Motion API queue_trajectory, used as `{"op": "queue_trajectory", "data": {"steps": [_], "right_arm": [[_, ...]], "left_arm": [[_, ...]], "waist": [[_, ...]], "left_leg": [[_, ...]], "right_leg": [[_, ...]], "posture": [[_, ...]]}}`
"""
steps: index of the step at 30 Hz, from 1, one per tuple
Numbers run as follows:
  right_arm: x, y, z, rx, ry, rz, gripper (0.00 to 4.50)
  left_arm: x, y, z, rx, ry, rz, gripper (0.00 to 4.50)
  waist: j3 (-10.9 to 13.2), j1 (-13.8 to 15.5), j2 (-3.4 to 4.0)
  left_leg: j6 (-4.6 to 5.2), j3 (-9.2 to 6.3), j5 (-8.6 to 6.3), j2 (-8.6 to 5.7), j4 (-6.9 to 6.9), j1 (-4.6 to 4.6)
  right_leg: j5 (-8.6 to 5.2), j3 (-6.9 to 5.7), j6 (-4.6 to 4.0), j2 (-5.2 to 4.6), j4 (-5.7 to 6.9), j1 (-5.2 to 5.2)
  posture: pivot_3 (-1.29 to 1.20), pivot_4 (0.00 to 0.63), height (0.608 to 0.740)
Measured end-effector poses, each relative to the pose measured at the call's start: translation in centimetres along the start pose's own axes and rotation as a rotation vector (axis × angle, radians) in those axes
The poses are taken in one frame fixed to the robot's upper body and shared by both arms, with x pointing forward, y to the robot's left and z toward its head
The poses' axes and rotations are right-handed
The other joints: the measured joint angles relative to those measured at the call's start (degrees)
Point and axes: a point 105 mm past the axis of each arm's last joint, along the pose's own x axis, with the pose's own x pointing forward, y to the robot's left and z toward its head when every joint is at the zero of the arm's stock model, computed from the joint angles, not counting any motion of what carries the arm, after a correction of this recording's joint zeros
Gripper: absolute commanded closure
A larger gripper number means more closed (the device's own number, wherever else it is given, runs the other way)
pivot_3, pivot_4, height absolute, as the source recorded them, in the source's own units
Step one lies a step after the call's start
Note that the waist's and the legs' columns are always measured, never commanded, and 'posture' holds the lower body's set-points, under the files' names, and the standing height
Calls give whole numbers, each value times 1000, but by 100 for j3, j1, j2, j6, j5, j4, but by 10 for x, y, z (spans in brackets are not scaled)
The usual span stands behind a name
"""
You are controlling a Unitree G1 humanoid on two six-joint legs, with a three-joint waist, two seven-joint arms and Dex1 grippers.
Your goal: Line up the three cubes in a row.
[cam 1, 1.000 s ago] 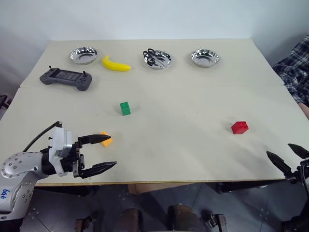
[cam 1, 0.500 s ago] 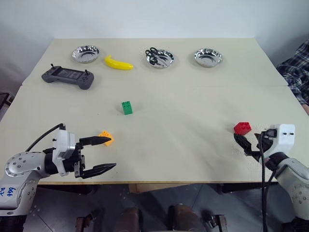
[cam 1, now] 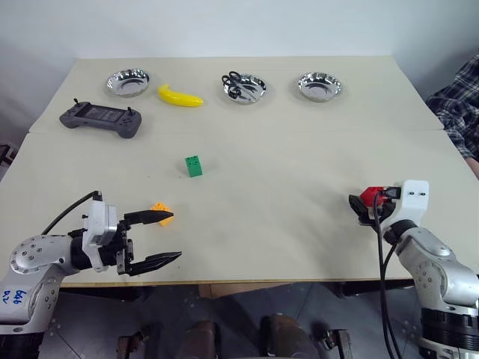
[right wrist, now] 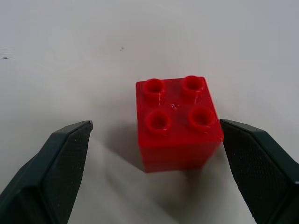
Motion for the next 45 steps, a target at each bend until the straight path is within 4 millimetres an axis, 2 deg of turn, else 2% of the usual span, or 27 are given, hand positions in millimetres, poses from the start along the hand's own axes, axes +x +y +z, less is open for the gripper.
{"op": "queue_trajectory", "data": {"steps": [6, 7, 10, 12, 17, 19, 22, 25, 28, 34, 38, 42, 45], "right_arm": [[5, -1, 2, -22, -28, 9, 2880], [5, 0, 4, -31, -39, 14, 2984], [5, 7, 9, -80, -79, 75, 2969], [4, 25, 16, -121, -131, 204, 2969], [-27, 116, 45, -220, -270, 883, 2969], [-39, 141, 44, -300, -228, 1130, 2969], [-43, 159, 32, -359, -162, 1341, 2969], [-32, 164, 15, -429, -75, 1448, 2969], [-17, 160, 8, -425, -32, 1469, 2969], [-6, 159, -16, -439, 40, 1514, 2969], [0, 168, -16, -439, 45, 1539, 2969], [6, 164, -21, -496, 64, 1531, 2969], [10, 166, -17, -544, 88, 1532, 2969]], "left_arm": [[1, -1, 0, 10, -20, 2, 0], [1, -1, 0, 11, -21, 3, 0], [1, -1, 1, 22, -36, 11, 0], [1, -1, 2, 35, -53, 20, 0], [-3, 0, -3, 58, -95, 45, 0], [-6, 1, -9, 53, -102, 66, 0], [-9, 2, -16, 51, -88, 78, 0], [-9, 2, -18, 64, -78, 80, 0], [-8, 1, -18, 70, -78, 75, 0], [-8, -4, -21, 44, -70, 67, 0], [-16, -7, -19, 39, -54, 77, 0], [-21, -8, -20, 38, -34, 77, 0], [-20, -8, -20, 34, -33, 76, 0]], "waist": [[0, 0, 0], [0, 0, 0], [0, 0, 0], [0, -4, 0], [1, -49, 0], [1, -28, -4], [-2, 3, -19], [-1, 8, -21], [0, -5, -22], [0, -27, -21], [0, -61, -21], [0, -39, -20], [0, -41, -21]], "left_leg": [[0, 0, 0, 0, 1, 0], [0, 0, 0, 0, 1, 0], [0, 1, 0, 0, 2, 0], [-1, 1, 0, 0, 3, 1], [-4, 6, 3, 5, 8, 8], [-2, 1, 2, 4, 17, 9], [-2, -7, 2, 4, 21, 7], [0, -8, 1, -1, 32, 4], [-1, -9, 1, -1, 35, 3], [-2, -9, 1, 0, 38, 2], [-5, -9, 2, 1, 49, 3], [-4, -9, 2, 0, 55, 3], [-4, -9, 2, 1, 64, 2]], "right_leg": [[0, -1, 0, 0, 2, 0], [0, 0, 0, 0, 2, 0], [0, 0, 0, 1, 2, 0], [0, -1, 0, 3, 3, 0], [0, 0, 0, 7, 6, 3], [0, -3, 0, 6, 2, 6], [0, -7, 0, 2, -7, 6], [0, -8, 0, -4, -6, 6], [0, -11, 0, -4, -5, 5], [0, -14, -1, -4, -1, 2], [0, -15, -1, -4, 7, 2], [0, -14, -1, -6, 8, 4], [0, -14, -1, -6, 11, 5]], "posture": [[0, 150, 740], [0, 150, 740], [0, 150, 740], [0, 150, 740], [0, 150, 740], [0, 150, 740], [0, 150, 740], [0, 150, 740], [0, 150, 740], [0, 150, 740], [0, 150, 740], [0, 150, 740], [0, 150, 740]]}}
